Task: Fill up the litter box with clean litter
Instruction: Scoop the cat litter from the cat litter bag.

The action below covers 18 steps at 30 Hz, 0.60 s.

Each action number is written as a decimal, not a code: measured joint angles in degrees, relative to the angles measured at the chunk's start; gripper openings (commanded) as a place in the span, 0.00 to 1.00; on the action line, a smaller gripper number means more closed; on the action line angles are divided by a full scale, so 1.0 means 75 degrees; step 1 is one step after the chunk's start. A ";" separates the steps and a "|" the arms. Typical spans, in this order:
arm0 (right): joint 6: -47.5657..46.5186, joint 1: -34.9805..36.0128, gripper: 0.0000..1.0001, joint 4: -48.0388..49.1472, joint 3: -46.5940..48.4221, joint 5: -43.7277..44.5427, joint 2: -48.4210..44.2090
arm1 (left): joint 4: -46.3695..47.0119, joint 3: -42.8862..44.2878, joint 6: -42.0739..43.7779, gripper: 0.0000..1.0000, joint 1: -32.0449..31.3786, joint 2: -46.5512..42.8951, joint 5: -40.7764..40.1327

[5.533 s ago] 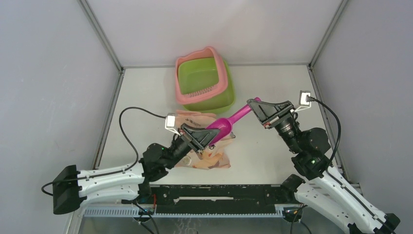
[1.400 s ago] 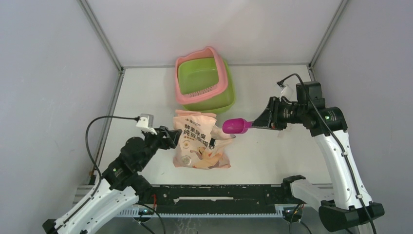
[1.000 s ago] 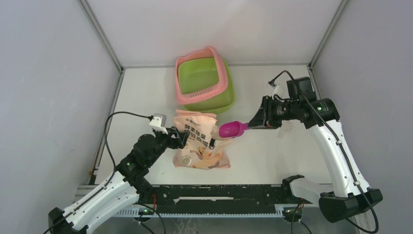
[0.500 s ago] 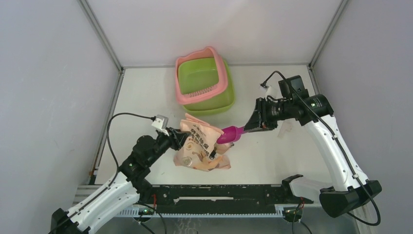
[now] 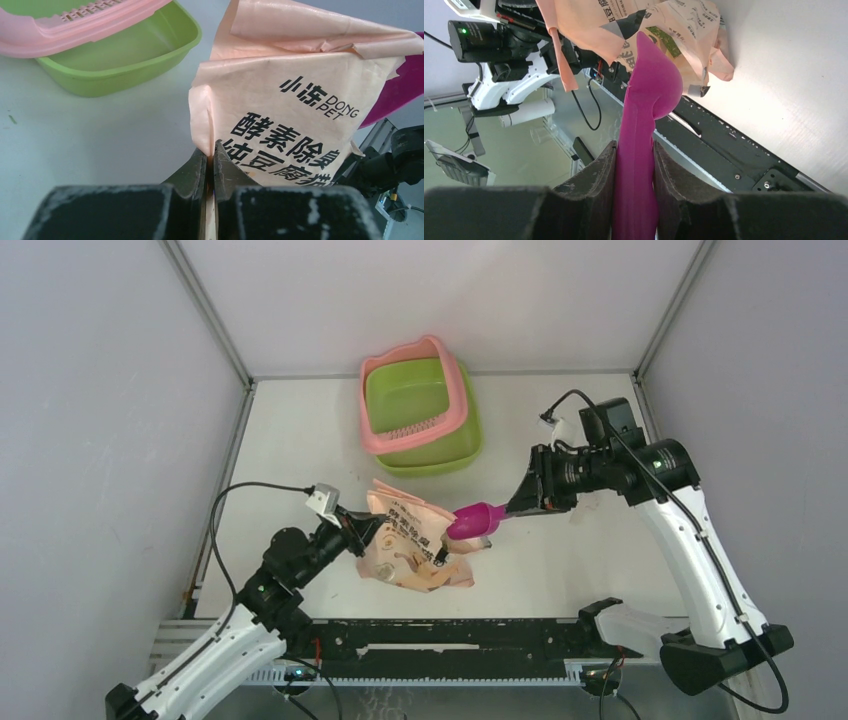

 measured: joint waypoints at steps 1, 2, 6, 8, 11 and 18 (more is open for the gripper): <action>0.0000 0.0047 0.00 -0.0020 0.0000 0.0017 -0.0035 | -0.0023 -0.0003 0.0000 0.07 0.0000 -0.0052 0.0003; 0.0003 0.0122 0.00 -0.0023 -0.0006 0.0032 -0.0073 | -0.0023 -0.0003 0.0000 0.06 0.0000 -0.0076 0.0015; 0.0064 0.0338 0.00 0.0035 -0.0294 0.0058 -0.0154 | -0.0009 -0.0003 0.0000 0.06 0.0000 -0.0085 0.0035; 0.0105 0.0484 0.00 0.0076 -0.0455 0.0111 -0.0099 | 0.0017 -0.0003 0.0006 0.06 0.0000 -0.0087 0.0055; 0.0157 0.0726 0.00 0.0178 -0.0542 0.0207 0.0114 | 0.0085 -0.0003 0.0023 0.05 0.0000 -0.0032 0.0108; 0.0326 0.1020 0.00 0.0644 -0.0542 0.0297 0.0705 | 0.0402 -0.0003 0.0064 0.05 0.0000 0.0178 0.0332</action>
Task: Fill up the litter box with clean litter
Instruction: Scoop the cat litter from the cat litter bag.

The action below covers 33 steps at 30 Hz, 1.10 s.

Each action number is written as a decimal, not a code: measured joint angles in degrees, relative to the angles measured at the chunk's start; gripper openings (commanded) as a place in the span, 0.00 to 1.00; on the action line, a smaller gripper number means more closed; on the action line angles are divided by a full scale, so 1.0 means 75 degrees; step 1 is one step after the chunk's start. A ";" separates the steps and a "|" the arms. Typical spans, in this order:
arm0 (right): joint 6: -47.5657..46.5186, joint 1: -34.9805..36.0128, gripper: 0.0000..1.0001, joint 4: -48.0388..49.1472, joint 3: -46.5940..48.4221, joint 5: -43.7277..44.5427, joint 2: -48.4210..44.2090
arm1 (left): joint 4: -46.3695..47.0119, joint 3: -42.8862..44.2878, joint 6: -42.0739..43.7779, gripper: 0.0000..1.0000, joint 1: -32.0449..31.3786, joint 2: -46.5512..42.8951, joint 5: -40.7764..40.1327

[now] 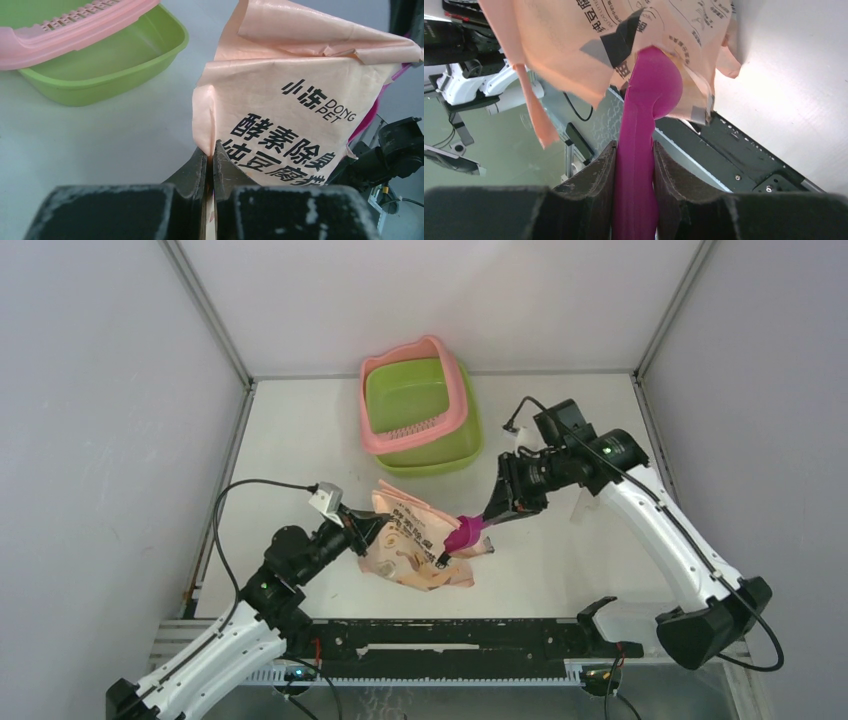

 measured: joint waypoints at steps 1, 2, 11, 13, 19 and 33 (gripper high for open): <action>0.0029 0.0143 0.00 0.0099 -0.0003 0.0026 0.0140 | 0.0020 0.0000 0.0000 0.04 0.0000 -0.0009 0.0047; 0.0064 0.0286 0.00 0.0189 -0.0006 0.0035 0.0268 | 0.0023 0.0000 0.0000 0.04 0.0000 -0.0035 0.0082; 0.0408 0.1166 0.00 0.1023 -0.0877 0.0431 0.0793 | 0.0050 -0.0146 -0.0012 0.04 0.0000 -0.0554 0.0297; 0.0487 0.1107 0.00 0.1139 -0.0901 0.0664 0.0787 | 0.0085 -0.0265 -0.0012 0.03 0.0000 -0.0589 0.0286; 0.0621 0.0953 0.00 0.1725 -0.0901 0.1329 0.0781 | 0.0437 -0.0358 0.0003 0.03 0.0000 -0.0385 0.0265; 0.0428 0.0650 0.00 0.2340 0.0052 0.2439 0.0976 | 0.1856 0.0067 0.0793 0.02 0.0006 0.1504 0.0000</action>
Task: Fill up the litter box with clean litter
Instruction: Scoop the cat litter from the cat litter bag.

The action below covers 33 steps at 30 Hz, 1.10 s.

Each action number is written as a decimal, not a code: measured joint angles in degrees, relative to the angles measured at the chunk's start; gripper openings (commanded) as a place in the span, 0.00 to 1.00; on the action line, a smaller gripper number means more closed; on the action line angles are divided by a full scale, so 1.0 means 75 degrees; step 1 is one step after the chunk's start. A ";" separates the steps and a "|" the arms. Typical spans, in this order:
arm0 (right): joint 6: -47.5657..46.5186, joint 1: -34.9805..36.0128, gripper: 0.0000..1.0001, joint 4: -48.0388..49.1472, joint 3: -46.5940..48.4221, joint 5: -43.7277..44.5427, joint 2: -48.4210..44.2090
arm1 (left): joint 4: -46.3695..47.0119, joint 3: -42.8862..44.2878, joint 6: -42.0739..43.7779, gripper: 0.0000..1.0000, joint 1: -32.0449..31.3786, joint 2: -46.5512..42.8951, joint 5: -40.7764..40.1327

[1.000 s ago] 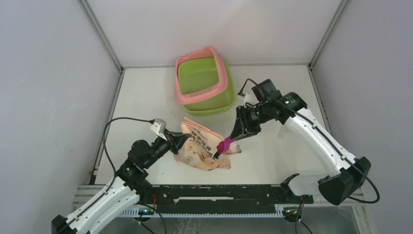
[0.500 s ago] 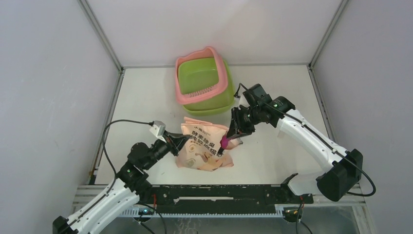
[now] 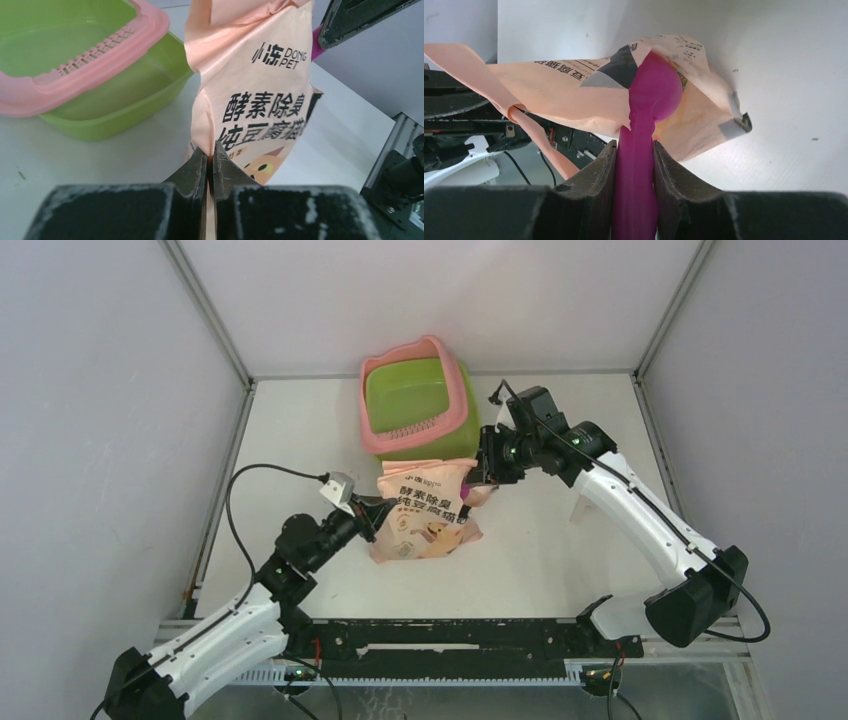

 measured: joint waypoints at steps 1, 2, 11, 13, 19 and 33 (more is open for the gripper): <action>-0.0029 -0.0009 0.00 0.0023 0.0087 0.0035 0.0026 | 0.0006 0.0073 0.0067 0.02 0.0000 0.0082 -0.0003; -0.0058 -0.0020 0.00 0.0020 0.0166 0.0070 0.0064 | 0.0020 0.0111 0.0114 0.02 0.0003 0.0122 -0.0009; -0.0720 -0.0519 0.00 -0.1052 0.0507 -0.0271 0.0382 | -0.0070 0.0140 0.0291 0.03 0.0000 -0.0312 0.0152; -0.0880 -0.0600 0.00 -0.1309 0.0490 -0.0347 0.0385 | -0.0079 0.0140 0.0347 0.02 -0.0006 -0.0303 0.0332; -0.1192 -0.0632 0.00 -0.1612 0.0376 -0.0554 0.0466 | -0.0096 0.0140 0.0411 0.02 -0.0006 -0.0050 0.0621; -0.1215 -0.0184 0.00 -0.1110 0.0338 -0.1122 0.1880 | -0.0047 0.0140 0.0545 0.00 -0.0280 0.0242 0.0603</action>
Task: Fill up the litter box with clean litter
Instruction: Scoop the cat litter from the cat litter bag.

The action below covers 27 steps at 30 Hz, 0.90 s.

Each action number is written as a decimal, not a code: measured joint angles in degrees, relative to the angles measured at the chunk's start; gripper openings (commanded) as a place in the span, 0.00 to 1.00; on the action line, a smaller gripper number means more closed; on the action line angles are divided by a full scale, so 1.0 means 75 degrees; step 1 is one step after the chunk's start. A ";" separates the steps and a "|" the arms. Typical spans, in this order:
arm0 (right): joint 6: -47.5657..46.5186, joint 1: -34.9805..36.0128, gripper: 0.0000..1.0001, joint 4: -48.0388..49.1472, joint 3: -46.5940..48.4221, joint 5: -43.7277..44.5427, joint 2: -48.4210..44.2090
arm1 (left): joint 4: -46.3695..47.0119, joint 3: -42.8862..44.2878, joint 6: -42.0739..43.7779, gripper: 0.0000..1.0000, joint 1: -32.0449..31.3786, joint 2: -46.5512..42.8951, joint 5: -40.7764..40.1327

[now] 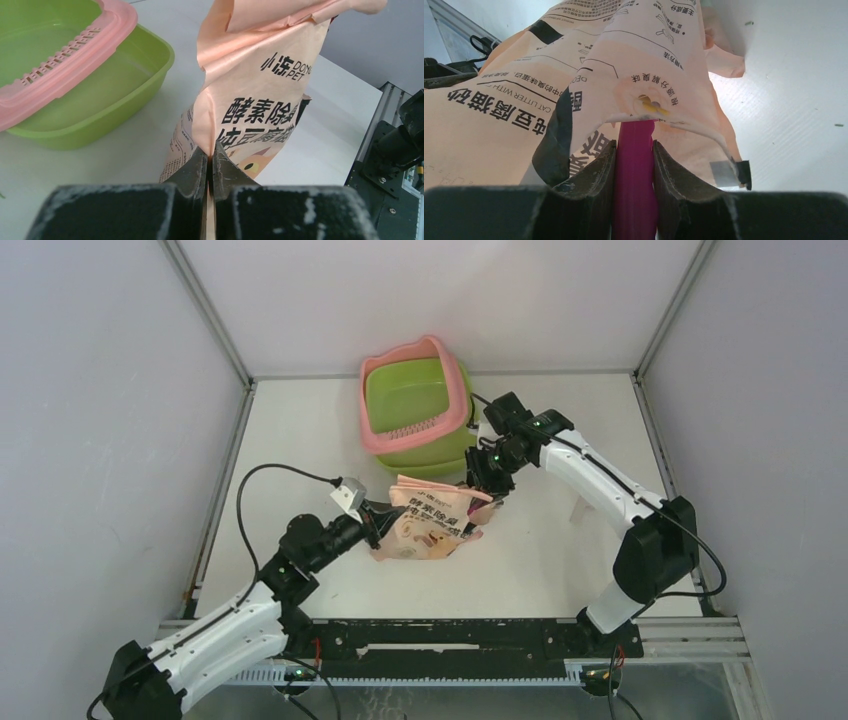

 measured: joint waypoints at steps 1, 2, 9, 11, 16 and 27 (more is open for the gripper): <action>0.0003 0.0015 0.00 0.0064 -0.0044 -0.0050 0.0006 | 0.0017 0.0000 0.0000 0.00 -0.0044 0.0023 -0.0038; 0.0009 0.0015 0.00 0.0134 -0.0099 -0.0117 0.0009 | 0.0035 0.0000 0.0003 0.00 -0.0087 0.0038 -0.0087; 0.0026 -0.0079 0.00 0.0906 -0.0609 -0.1026 0.0321 | -0.0038 -0.0009 0.0000 0.00 -0.0198 0.0020 -0.0309; 0.0026 -0.0119 0.00 0.1183 -0.0807 -0.1405 0.0434 | -0.0119 -0.0020 0.0000 0.00 -0.0201 -0.0064 -0.0376; 0.0119 -0.0221 0.00 0.2055 -0.1413 -0.2623 0.0807 | -0.0423 -0.0023 0.0003 0.00 -0.0224 -0.0335 -0.0557; 0.0711 -0.0291 0.00 0.3375 -0.2157 -0.4127 0.0924 | -0.1236 -0.0318 -0.0032 0.00 -0.0251 -0.1585 -0.2229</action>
